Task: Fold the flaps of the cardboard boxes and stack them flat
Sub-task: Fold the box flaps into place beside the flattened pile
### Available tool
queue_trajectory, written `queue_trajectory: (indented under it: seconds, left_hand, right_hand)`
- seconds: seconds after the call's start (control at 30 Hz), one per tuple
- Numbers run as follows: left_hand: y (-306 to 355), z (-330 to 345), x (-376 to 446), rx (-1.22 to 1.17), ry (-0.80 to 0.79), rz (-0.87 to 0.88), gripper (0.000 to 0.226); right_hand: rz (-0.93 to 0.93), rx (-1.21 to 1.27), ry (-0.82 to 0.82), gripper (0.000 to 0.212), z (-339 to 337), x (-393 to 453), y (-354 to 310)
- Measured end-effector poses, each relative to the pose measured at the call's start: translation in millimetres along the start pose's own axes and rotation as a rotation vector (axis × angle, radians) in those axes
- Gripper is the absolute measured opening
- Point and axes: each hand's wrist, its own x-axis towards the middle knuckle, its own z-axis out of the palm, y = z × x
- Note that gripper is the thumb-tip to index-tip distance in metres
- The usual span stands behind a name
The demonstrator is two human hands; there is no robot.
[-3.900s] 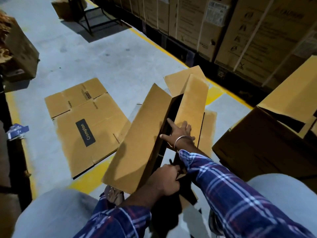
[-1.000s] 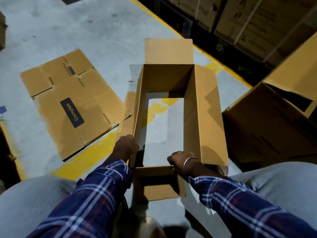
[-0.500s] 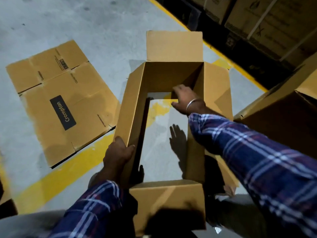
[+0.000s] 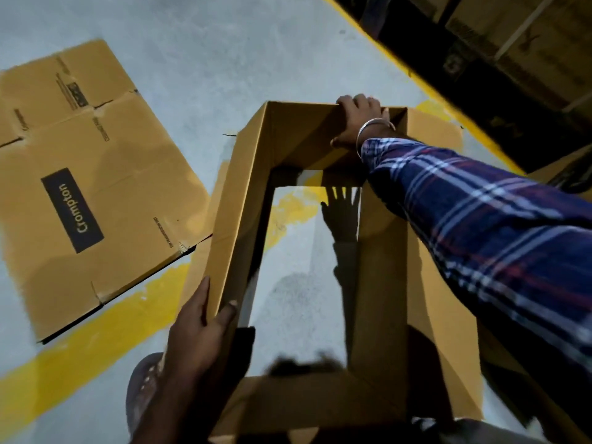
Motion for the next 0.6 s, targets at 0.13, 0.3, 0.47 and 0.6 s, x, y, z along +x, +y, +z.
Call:
queue_trajectory:
  seconds: [0.13,0.3,0.47,0.6]
  left_hand:
    - [5.8,13.3,-2.7,-0.082,0.026,0.002,0.064]
    - [10.4,10.5,0.7,-0.028,0.01,0.0,0.066]
    - [13.0,5.8,3.5,0.119,0.043,0.019,0.082]
    - [1.7,3.3,-7.0,0.244,0.102,-0.048,0.089]
  right_hand:
    - [0.082,0.035,0.02,0.07,8.3,4.9,-13.1]
    - [0.039,0.045,-0.065,0.09,1.3,-8.2,-8.9]
    - [-0.052,0.04,-0.154,0.097,-3.3,-68.6,-14.6]
    - [-0.07,0.178,-0.177,0.063,19.7,-161.5,-18.6]
